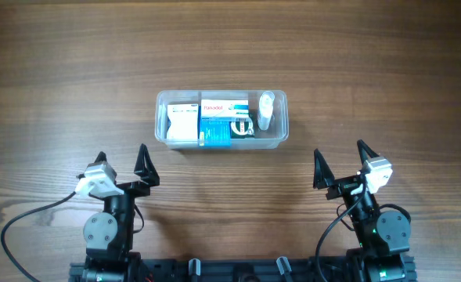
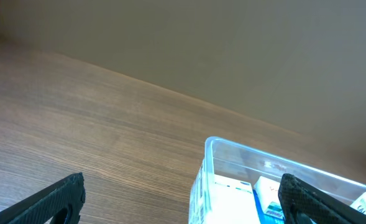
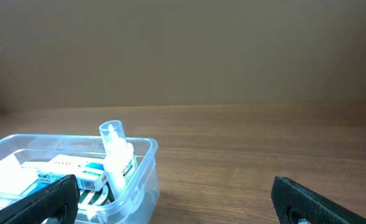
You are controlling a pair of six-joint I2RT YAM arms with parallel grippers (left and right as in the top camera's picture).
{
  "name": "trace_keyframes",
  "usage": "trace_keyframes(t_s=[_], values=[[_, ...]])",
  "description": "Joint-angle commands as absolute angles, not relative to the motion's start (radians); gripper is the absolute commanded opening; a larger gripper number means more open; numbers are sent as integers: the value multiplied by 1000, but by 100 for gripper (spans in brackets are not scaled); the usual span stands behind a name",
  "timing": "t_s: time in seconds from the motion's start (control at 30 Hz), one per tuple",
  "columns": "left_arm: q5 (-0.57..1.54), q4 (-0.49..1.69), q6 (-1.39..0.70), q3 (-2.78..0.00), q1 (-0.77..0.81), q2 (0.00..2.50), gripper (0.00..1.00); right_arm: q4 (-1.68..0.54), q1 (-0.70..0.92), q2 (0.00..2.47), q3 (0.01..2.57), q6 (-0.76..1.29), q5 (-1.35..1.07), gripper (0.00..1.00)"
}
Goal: Pack container
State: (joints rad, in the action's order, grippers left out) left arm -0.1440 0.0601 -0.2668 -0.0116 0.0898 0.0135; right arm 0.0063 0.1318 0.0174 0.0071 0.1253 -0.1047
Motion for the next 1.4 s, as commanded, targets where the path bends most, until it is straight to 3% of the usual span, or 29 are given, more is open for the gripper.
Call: trace_keyframes(t_s=[0.0,0.2,1.37], values=[[-131,60,-213,-6,86,2,100,9,125,5,5,108,-121,100],[-139,60,-83,-6,85,2,100,9,125,5,5,107,-121,100],[-139,59,-82,-6,85,3,100,9,125,4,5,108,-121,100]])
